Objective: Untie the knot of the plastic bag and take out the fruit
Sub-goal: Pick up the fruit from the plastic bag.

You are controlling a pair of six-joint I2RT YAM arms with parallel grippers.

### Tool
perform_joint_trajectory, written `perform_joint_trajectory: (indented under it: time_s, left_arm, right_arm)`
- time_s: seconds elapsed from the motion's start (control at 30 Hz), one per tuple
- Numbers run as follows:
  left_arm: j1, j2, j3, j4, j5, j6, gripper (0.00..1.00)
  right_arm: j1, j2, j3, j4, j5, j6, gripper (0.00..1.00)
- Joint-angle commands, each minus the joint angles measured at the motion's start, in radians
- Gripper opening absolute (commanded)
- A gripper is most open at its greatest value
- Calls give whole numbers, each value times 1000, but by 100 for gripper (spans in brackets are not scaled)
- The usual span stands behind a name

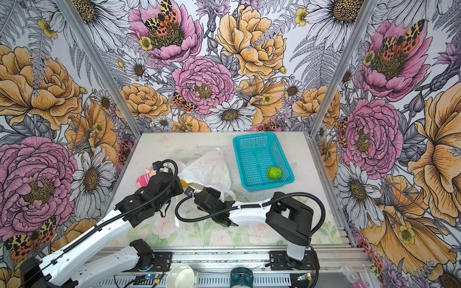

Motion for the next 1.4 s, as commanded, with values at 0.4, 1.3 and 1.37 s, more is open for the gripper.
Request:
perform_joint_trajectory:
  time_s: [0.4,1.3,1.37]
  left_arm:
    - [11,-6,-12,16,5,20,0]
    - [8,14,-8,20,27,20,0]
    - [9,14,-8,20,22,20,0]
  right_arm:
    - [-114,217,223,-179,76,125,50]
    - [-251,308,260,-154,-162,321,48]
    - [-249,282,248,-159,-173,326,44]
